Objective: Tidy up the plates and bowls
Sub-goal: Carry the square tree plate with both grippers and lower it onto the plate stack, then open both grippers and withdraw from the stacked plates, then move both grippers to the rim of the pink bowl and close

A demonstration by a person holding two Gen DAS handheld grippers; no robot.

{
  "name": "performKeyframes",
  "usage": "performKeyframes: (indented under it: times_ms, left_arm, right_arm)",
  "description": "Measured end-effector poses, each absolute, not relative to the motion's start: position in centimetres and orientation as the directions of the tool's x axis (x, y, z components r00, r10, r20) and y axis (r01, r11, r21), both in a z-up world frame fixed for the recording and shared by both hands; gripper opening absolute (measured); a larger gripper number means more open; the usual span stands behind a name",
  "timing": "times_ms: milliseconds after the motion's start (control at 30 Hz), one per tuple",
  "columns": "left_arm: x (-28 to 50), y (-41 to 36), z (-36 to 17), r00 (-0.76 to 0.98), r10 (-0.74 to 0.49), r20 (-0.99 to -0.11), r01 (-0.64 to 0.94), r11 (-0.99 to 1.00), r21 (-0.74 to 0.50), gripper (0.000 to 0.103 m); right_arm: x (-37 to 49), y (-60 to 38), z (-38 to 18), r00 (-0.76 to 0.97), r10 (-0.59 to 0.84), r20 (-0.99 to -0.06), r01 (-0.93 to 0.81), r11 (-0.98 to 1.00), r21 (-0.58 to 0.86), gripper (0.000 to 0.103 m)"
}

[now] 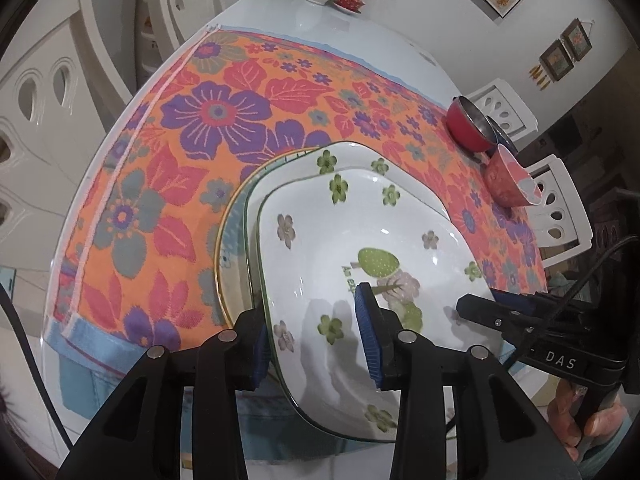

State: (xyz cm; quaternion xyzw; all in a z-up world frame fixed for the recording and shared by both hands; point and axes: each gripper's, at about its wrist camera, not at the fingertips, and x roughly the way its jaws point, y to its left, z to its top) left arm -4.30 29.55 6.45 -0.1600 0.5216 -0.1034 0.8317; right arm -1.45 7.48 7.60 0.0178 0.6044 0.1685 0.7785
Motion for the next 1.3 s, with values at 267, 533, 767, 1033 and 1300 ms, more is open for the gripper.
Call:
performKeyframes:
  times_ms: [267, 533, 767, 1033, 1300]
  left_arm:
    - [-3.6, 30.7, 7.3, 0.402, -0.337, -0.851, -0.004, 0.929, -0.370, 0.037]
    - [-3.4, 31.9, 10.6, 0.391, -0.189, -0.901, 0.011, 0.980, -0.201, 0.038]
    - [-1.8, 32.5, 14.7, 0.496, -0.189, -0.848, 0.027, 0.979, -0.203, 0.038]
    - [2.0, 23.5, 19.8, 0.576, -0.313, -0.755, 0.221, 0.949, -0.225, 0.062]
    - [8.1, 10.9, 19.6, 0.502, -0.442, -0.743, 0.330, 0.892, -0.307, 0.072]
  right_arm:
    - [-0.9, 7.5, 8.0, 0.221, 0.290, -0.931, -0.239, 0.942, 0.236, 0.033]
    - [-0.5, 6.9, 8.0, 0.199, 0.308, -0.930, -0.205, 0.941, 0.268, 0.033]
    - [-0.6, 4.0, 12.3, 0.317, 0.263, -0.911, -0.179, 0.960, 0.215, 0.033]
    - [0.8, -3.8, 15.9, 0.434, 0.243, -0.867, -0.037, 0.967, 0.253, 0.053]
    - [4.3, -16.3, 15.2, 0.459, 0.247, -0.854, 0.127, 0.932, 0.338, 0.064]
